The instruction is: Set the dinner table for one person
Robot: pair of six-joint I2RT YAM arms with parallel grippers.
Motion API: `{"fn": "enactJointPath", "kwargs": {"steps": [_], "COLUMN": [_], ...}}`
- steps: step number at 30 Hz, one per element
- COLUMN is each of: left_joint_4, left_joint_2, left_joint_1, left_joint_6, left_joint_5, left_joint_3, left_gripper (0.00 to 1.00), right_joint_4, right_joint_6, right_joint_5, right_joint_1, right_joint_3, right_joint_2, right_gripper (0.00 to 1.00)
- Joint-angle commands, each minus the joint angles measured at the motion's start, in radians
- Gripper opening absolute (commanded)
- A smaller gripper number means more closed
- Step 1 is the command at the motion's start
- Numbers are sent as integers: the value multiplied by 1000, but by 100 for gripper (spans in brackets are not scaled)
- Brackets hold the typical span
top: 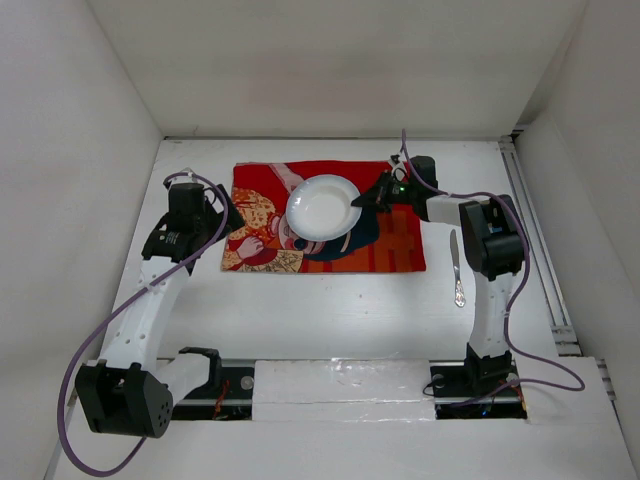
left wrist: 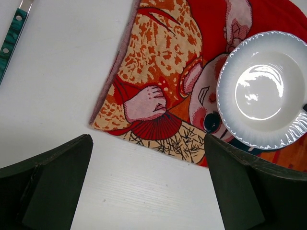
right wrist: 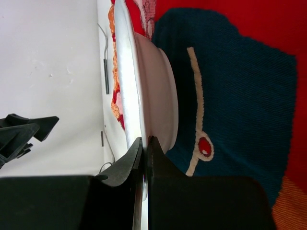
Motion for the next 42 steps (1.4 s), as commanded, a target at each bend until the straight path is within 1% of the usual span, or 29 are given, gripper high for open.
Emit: {"fn": "enactJointPath", "kwargs": {"steps": [1, 9, 10, 11, 12, 13, 14, 15, 16, 17, 18, 19, 20, 21, 22, 23, 25, 26, 27, 28, 30, 31, 33, 35, 37, 38, 39, 41, 42], "left_joint_4": [4, 13, 13, 13, 13, 13, 13, 13, 13, 13, 13, 13, 13, 13, 13, 13, 13, 13, 13, 13, 4, 4, 4, -7, -50, -50, -50, -41, -41], "left_joint_2": [-1, -1, -1, -1, -1, -1, -1, -1, -1, -1, -1, -1, -1, -1, -1, -1, -1, -1, -10, -10, -10, -20, -31, -31, -31, -31, -31, -31, -31], "left_joint_1": [5, 5, 5, 5, 5, 5, 5, 5, 5, 5, 5, 5, 5, 5, 5, 5, 5, 5, 5, 5, 5, 5, 5, 5, 5, 5, 5, 5, 5], "left_joint_6": [11, 21, 21, 21, 21, 21, 21, 21, 21, 21, 21, 21, 21, 21, 21, 21, 21, 21, 21, 21, 21, 12, 11, -1, -41, -41, -41, -41, -41], "left_joint_5": [16, 25, 25, 25, 25, 25, 25, 34, 34, 34, 34, 34, 34, 34, 34, 34, 34, 34, 34, 21, 8, -1, -34, -48, -128, -148, -159, -142, -113], "left_joint_3": [14, 14, 14, 14, 14, 14, 14, 14, 14, 14, 14, 14, 14, 14, 14, 14, 14, 14, 14, 14, 14, 14, 14, 14, 27, 37, 37, 28, 28], "left_gripper": [100, 100, 100, 100, 100, 100, 100, 100, 100, 100, 100, 100, 100, 100, 100, 100, 100, 100, 100, 100, 100, 100, 100, 100, 100, 100, 100, 100, 100], "right_joint_4": [159, 141, 141, 132, 121, 121, 91, 60, 14, -56, -231, -320, -404, -531, -587, -641, -774, -810, -834, -860, -873, -873, -960, -988, -988, -979, -950, -913, -902], "right_joint_6": [10, 10, 10, 10, -1, -1, -22, -42, -70, -109, -216, -266, -310, -346, -402, -424, -467, -467, -481, -481, -501, -513, -513, -513, -495, -475, -463, -463, -463], "right_joint_5": [-85, -94, -94, -94, -94, -94, -94, -79, -33, 15, 73, 212, 287, 361, 436, 590, 740, 903, 976, 1042, 1160, 1161, 1161, 1161, 1161, 1178, 1178, 1129, 1112], "right_joint_1": [-25, -25, -25, -25, -25, -25, -25, -25, -36, -36, -36, -45, -45, -45, -45, -45, -45, -45, -45, -45, -59, -91, -166, -220, -272, -324, -350, -402, -454], "right_joint_3": [16, 56, 56, 56, 56, 56, 56, 65, 65, 81, 119, 143, 170, 214, 236, 257, 309, 318, 319, 299, 265, 248, 208, 167, 101, 63, -18, -95, -150], "right_joint_2": [-8, 34, 34, 34, 34, 34, 34, 25, 14, -18, -38, -58, -81, -127, -150, -175, -254, -287, -322, -403, -484, -521, -639, -702, -782, -869, -915, -992, -1040], "right_gripper": [0, 0, 3, 8, 26, 36, 43, 92, 100, 100, 100, 100, 100, 100, 100, 100, 100, 100, 100, 100, 100, 100, 100, 100, 100, 100, 100, 100, 100]}}
